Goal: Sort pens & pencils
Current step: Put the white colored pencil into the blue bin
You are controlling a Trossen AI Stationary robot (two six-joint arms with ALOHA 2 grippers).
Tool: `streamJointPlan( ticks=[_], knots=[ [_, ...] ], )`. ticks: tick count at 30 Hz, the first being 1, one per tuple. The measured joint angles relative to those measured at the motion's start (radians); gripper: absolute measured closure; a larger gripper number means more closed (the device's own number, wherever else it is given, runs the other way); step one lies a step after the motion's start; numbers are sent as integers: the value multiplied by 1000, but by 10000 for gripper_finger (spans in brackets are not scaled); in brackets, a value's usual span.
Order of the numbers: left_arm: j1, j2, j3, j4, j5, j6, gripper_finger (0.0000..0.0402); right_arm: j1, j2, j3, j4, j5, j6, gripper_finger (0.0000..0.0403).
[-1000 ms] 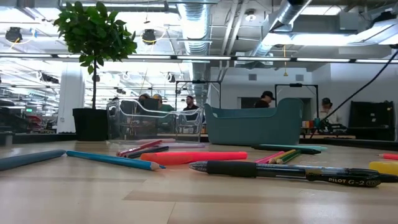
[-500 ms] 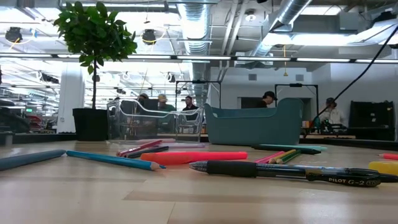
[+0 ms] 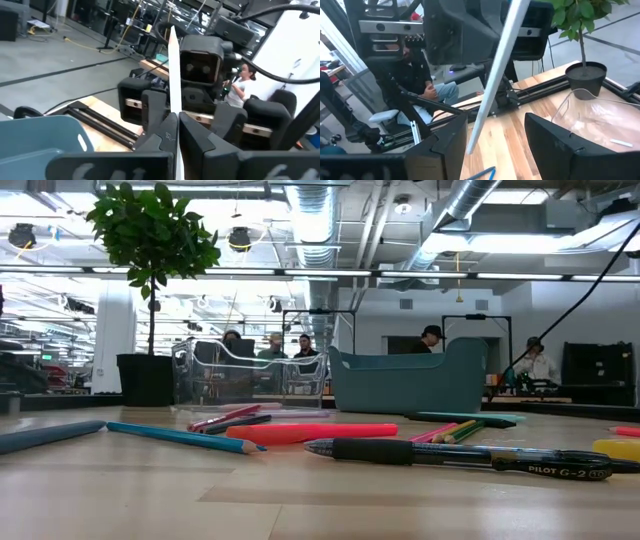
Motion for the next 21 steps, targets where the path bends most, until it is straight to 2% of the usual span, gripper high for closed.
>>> streamJointPlan(
  ticks=[7, 12, 16, 21],
  knots=[
    [9, 0, 0, 26, 10, 0, 401, -7, 0, 0, -3, -12, 0, 169],
    [9, 0, 0, 25, 11, 0, 401, -37, 1, 0, 52, -118, 0, 115],
    [9, 0, 0, 25, 11, 0, 401, -53, 5, 0, 100, -126, -2, 76],
    [9, 0, 0, 25, 5, 6, 401, -72, 32, -2, 112, -125, -17, 81]
  ],
)
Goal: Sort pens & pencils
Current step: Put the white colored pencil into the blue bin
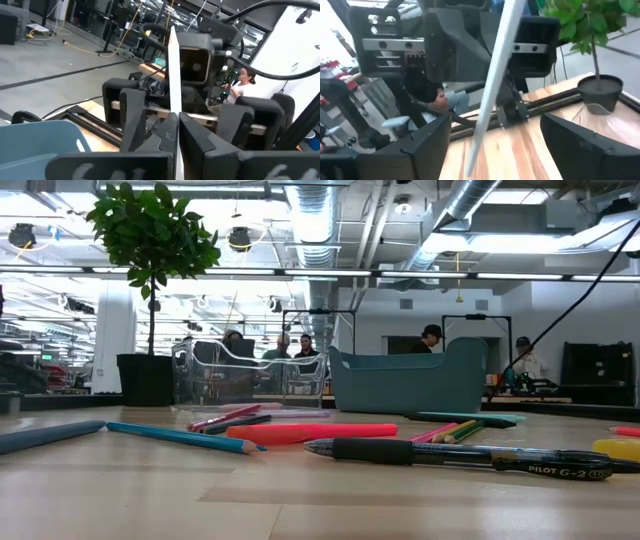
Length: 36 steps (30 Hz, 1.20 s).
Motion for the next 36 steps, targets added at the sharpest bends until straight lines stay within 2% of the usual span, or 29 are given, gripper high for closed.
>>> streamJointPlan(
  ticks=[3, 5, 7, 12, 13, 22, 24, 26, 29, 33, 36],
  knots=[
    [0, 0, 0, 0, -10, 4, 401, -1, 19, 1, 8, 0, -6, 116],
    [0, 0, 0, 0, -18, 4, 401, -1, 26, 0, 17, 0, -7, 153],
    [0, 0, 0, -1, -21, 5, 401, -1, 30, 2, 21, 0, -7, 202],
    [0, 0, 0, -2, -28, 5, 401, -6, 25, 1, 20, 0, -59, 362],
    [0, 0, 0, -2, -28, 5, 401, -6, 24, 1, 20, 0, -73, 377],
    [0, -12, 0, -50, -28, 4, 401, -20, -23, 2, 1, 16, -75, 378],
    [0, -36, 0, -95, -31, -2, 401, -51, -70, 27, -109, 80, -86, 378],
    [0, -70, 0, -171, -54, -23, 401, -90, -100, 79, -247, 189, -138, 378],
    [-1, -96, 1, -267, -99, -61, 401, -190, -97, 156, -504, 331, -213, 378],
    [-1, -103, 0, -320, -118, -80, 401, -349, -11, 202, -711, 338, -247, 378],
    [0, -103, 0, -359, -117, -105, 401, -435, 93, 201, -802, 292, -267, 378]
  ],
)
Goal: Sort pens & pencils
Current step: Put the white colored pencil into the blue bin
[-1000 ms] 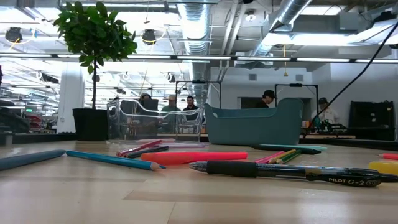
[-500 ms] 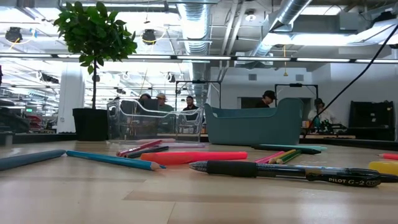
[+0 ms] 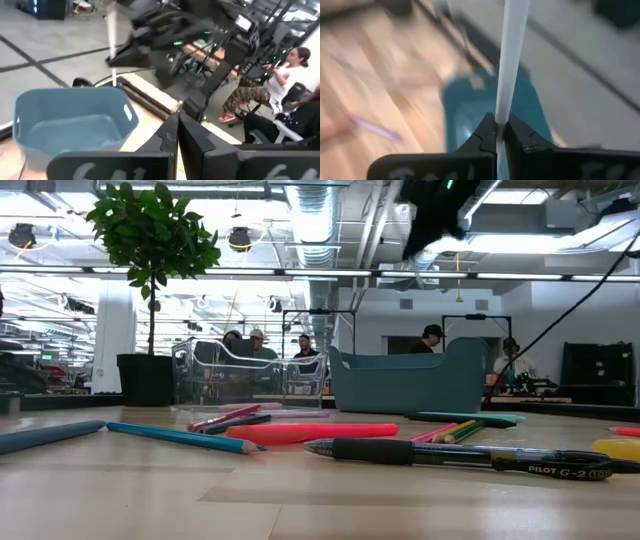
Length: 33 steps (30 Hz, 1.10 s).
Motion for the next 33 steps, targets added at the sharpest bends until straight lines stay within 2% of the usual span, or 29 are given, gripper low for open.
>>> streamJointPlan(
  ticks=[6, 14, 24, 33],
  knots=[
    [-2, -4, 0, -75, 2, -45, 401, -98, 225, 0, -52, -63, -57, 378],
    [-3, -5, 0, -89, 19, -52, 401, -140, 448, 0, -78, -81, -122, 378],
    [-3, -5, 0, -99, 19, -55, 401, -146, 573, 0, -74, -75, -134, 377],
    [-3, -5, 0, -111, 45, -56, 401, -146, 580, 0, -73, -53, -127, 318]
  ],
)
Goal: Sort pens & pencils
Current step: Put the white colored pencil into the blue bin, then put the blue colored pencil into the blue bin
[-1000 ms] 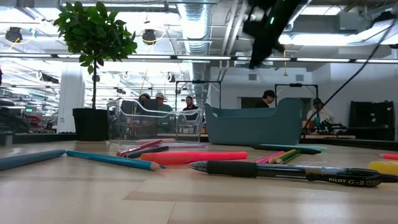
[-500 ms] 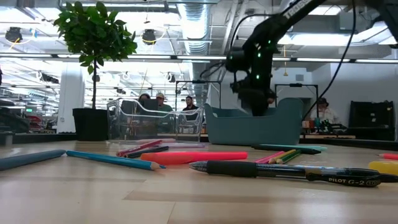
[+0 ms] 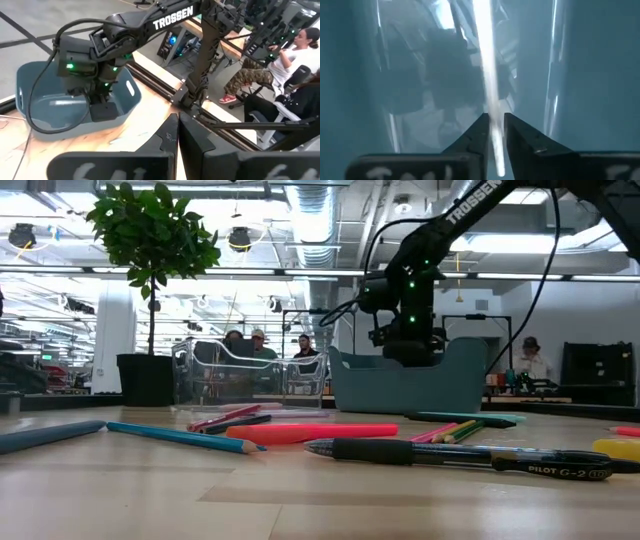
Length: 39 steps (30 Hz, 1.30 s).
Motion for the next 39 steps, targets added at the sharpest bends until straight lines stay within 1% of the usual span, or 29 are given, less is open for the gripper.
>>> streamJointPlan(
  ticks=[3, 6, 10, 12, 14, 16, 18, 20, 24, 27, 29, 32, 34, 39],
  knots=[
    [0, 0, 0, -24, 0, -23, 401, 0, -2, 1, -25, -7, -21, 293],
    [0, 0, 0, -54, 6, -40, 401, 0, -14, 33, -78, -9, -23, 252],
    [0, 0, 0, -189, 29, -131, 401, 0, -84, 112, -156, -8, -15, 188],
    [0, 4, 0, -287, 66, -194, 401, 1, -139, 148, -187, -8, -8, 164],
    [-5, 9, 0, -395, 136, -222, 399, 6, -205, 178, -203, -7, 1, 152],
    [-30, 16, -2, -497, 182, -226, 388, 9, -283, 192, -208, -6, 3, 149],
    [-65, 26, -8, -558, 209, -231, 365, 10, -363, 193, -215, -9, 15, 149],
    [-103, 36, -33, -603, 230, -227, 335, 15, -430, 195, -221, -9, 40, 150],
    [-182, 66, -105, -579, 265, -170, 261, 26, -545, 195, -244, -10, 56, 150],
    [-237, 106, -158, -527, 269, -50, 211, 38, -601, 195, -264, -20, 58, 150],
    [-261, 148, -183, -486, 270, 37, 187, 54, -625, 195, -271, -24, 82, 150],
    [-274, 223, -208, -420, 280, 159, 168, 67, -651, 194, -282, -27, 104, 150],
    [-275, 283, -208, -354, 308, 239, 165, 75, -662, 194, -296, -28, 109, 150],
    [-274, 422, -207, -289, 426, 347, 172, 96, -663, 193, -322, -28, 127, 150]
  ],
)
